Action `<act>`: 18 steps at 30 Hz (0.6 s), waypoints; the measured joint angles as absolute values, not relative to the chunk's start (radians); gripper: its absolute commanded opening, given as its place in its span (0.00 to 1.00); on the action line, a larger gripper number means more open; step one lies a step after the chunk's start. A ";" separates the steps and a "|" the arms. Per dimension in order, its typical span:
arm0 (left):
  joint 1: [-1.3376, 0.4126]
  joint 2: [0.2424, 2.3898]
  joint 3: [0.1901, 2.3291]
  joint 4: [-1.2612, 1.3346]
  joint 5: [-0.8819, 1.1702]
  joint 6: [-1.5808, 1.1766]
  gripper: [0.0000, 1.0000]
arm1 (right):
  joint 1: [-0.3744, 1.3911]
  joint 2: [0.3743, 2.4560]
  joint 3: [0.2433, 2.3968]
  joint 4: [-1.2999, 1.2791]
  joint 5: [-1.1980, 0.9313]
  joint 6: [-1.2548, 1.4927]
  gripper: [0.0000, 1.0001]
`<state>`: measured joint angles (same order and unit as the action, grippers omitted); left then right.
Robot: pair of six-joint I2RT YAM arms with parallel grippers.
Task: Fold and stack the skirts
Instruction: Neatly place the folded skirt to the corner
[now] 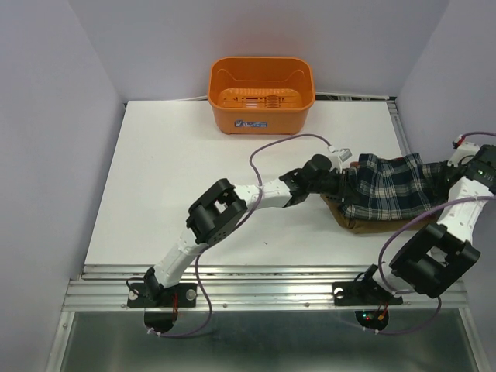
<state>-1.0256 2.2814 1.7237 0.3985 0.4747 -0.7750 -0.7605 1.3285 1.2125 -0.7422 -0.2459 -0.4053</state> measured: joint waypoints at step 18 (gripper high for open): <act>-1.006 2.297 1.695 0.403 0.485 -0.712 0.94 | -0.774 1.405 1.063 -0.537 -0.172 -0.428 0.87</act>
<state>-1.0061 2.2967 1.6947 0.4034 0.4847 -0.7120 -0.7738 1.4048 1.0630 -0.5373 -0.1719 -0.4278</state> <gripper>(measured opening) 0.779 0.707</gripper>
